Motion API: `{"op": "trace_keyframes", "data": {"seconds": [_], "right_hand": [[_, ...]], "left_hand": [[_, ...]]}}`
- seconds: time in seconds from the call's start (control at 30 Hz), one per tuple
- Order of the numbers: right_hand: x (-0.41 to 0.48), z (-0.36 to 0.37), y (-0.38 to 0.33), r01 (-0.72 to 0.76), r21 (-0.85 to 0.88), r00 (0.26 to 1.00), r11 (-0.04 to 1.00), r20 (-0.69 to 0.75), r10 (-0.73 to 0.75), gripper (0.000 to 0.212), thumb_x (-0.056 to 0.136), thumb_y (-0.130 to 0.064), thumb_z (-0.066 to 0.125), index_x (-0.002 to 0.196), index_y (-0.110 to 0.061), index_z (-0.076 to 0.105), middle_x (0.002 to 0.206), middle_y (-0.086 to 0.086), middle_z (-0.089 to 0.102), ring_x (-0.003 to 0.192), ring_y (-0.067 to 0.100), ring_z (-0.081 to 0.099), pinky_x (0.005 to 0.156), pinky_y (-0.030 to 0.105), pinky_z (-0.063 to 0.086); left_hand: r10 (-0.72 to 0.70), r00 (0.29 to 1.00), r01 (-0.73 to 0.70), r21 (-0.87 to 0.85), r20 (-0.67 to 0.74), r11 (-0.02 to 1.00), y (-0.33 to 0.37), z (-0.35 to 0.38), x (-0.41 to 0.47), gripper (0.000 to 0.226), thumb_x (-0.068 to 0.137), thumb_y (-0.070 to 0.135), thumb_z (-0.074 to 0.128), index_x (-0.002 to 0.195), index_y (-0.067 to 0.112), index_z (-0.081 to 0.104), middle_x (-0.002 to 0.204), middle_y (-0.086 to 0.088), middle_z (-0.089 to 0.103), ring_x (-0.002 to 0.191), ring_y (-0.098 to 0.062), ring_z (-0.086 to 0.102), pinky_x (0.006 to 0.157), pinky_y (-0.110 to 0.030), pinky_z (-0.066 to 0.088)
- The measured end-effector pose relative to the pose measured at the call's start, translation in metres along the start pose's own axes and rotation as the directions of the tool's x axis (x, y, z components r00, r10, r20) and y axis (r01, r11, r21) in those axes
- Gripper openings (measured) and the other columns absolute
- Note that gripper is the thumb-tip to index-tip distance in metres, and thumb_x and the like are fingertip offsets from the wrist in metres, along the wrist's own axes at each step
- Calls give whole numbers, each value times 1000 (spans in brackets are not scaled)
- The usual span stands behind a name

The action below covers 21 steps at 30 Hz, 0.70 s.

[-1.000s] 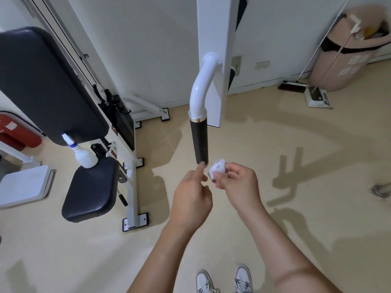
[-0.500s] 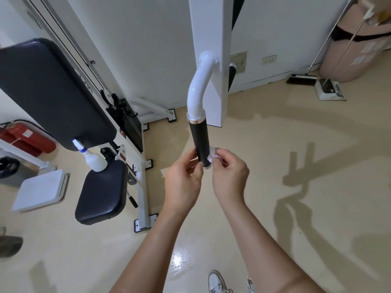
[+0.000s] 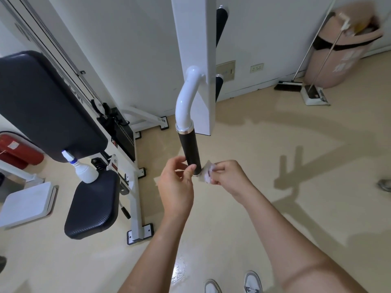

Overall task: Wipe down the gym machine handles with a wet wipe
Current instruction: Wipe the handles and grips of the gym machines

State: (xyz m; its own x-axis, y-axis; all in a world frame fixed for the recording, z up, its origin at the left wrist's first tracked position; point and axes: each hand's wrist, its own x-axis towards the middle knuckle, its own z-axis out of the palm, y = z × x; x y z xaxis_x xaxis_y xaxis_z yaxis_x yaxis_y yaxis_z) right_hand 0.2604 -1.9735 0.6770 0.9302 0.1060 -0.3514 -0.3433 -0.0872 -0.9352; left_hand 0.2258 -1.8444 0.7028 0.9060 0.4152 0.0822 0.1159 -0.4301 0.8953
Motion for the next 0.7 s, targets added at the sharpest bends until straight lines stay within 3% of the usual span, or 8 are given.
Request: {"op": "trace_keyframes", "data": {"seconds": [0.07, 0.13, 0.23, 0.3, 0.4, 0.57, 0.7], "right_hand": [[-23, -11, -9, 5, 292, 999, 956, 45, -19, 27, 88, 13, 48, 76, -4, 66, 77, 6, 70, 70, 15, 62, 71, 22, 51], [-42, -21, -21, 50, 397, 997, 917, 37, -70, 22, 89, 10, 49, 80, -2, 65, 80, 6, 72, 72, 13, 63, 70, 20, 51], [-67, -26, -35, 118, 401, 992, 908, -9, -125, 16, 90, 4, 55, 82, -3, 67, 79, 8, 72, 73, 16, 65, 70, 23, 52], [-78, -29, -41, 158, 331, 987, 930, -45, -151, 7, 88, -3, 62, 88, 0, 68, 90, 18, 73, 80, 21, 67, 73, 28, 54], [-91, -41, -52, 215, 246, 975, 945, -108, -193, 8, 88, -5, 62, 88, -5, 70, 90, 19, 71, 78, 19, 62, 77, 31, 51], [-101, -80, -74, 190, 401, 981, 896, -120, -154, 19, 90, 2, 52, 84, -12, 63, 81, 10, 67, 73, 18, 59, 65, 28, 44], [-97, -120, -91, 254, 481, 966, 839, -162, -199, 18, 92, 3, 48, 88, -10, 60, 68, 3, 61, 61, 13, 56, 60, 23, 46]], "left_hand": [[-3, 1000, 4, 27, -18, 1000, 3, -2, -5, 14, 87, 21, 66, 84, 29, 55, 71, 15, 62, 69, 5, 57, 63, -23, 42], [25, 999, -24, -22, 45, 999, 11, -7, -15, 16, 88, 19, 64, 76, 30, 59, 68, 13, 64, 65, -1, 59, 63, -26, 46], [89, 969, -44, -195, 232, 980, 35, -14, -34, 3, 88, 34, 63, 88, 34, 66, 78, 14, 69, 75, -11, 66, 67, -33, 55], [102, 944, -20, -253, 313, 967, 50, -14, -38, 16, 80, 41, 69, 94, 33, 68, 80, 9, 70, 77, -12, 66, 68, -31, 55], [122, 916, 4, -315, 381, 949, 69, -9, -39, 7, 82, 21, 73, 85, 27, 75, 69, 6, 71, 60, -8, 60, 61, -23, 50], [136, 909, 62, -451, 394, 890, 92, 5, -50, 24, 89, 11, 62, 80, 27, 78, 57, 3, 59, 53, -10, 49, 52, -19, 44], [100, 917, 136, -536, 387, 833, 110, 28, -59, 9, 83, 25, 70, 78, 19, 75, 81, 4, 69, 73, -9, 58, 68, -23, 48]]}}
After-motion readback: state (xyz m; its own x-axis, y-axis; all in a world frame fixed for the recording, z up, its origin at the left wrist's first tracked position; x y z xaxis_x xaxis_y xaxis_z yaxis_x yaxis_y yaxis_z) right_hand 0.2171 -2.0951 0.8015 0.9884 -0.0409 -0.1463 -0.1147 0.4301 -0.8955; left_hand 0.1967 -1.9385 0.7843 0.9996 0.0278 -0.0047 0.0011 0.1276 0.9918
